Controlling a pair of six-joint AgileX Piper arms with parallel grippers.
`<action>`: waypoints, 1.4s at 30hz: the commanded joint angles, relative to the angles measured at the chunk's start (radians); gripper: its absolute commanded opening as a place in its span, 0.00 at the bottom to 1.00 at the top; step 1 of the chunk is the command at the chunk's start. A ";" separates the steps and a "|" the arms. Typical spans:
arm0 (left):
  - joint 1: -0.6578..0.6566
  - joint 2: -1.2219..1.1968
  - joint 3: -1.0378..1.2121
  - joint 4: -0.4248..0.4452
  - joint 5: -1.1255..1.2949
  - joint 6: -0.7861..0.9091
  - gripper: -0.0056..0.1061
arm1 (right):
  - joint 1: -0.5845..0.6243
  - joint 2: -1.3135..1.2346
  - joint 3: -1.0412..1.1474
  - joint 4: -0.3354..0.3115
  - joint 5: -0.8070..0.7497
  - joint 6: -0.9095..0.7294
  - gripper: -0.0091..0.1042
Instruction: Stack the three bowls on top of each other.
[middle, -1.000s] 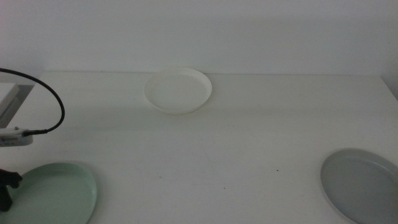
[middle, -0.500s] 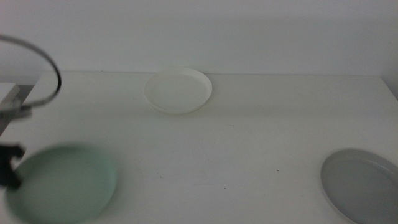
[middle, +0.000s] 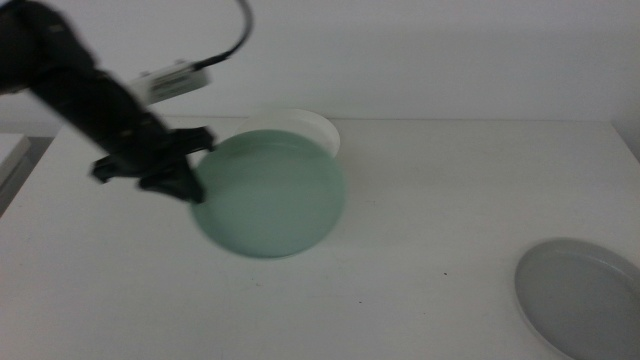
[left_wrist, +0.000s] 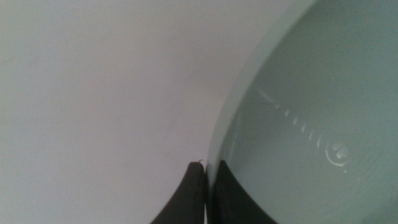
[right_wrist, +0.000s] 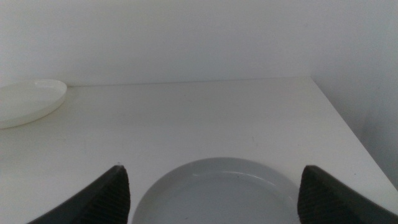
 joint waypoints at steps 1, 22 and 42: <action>-0.056 0.035 -0.059 0.013 -0.005 -0.067 0.03 | 0.000 -0.004 0.002 -0.008 -0.009 -0.003 0.90; -0.224 0.307 -0.214 -0.002 -0.036 -0.168 0.03 | 0.000 -0.004 0.002 -0.008 -0.009 -0.003 0.90; -0.224 0.376 -0.212 -0.057 -0.079 -0.142 0.17 | 0.000 -0.004 0.002 -0.008 -0.009 -0.003 0.90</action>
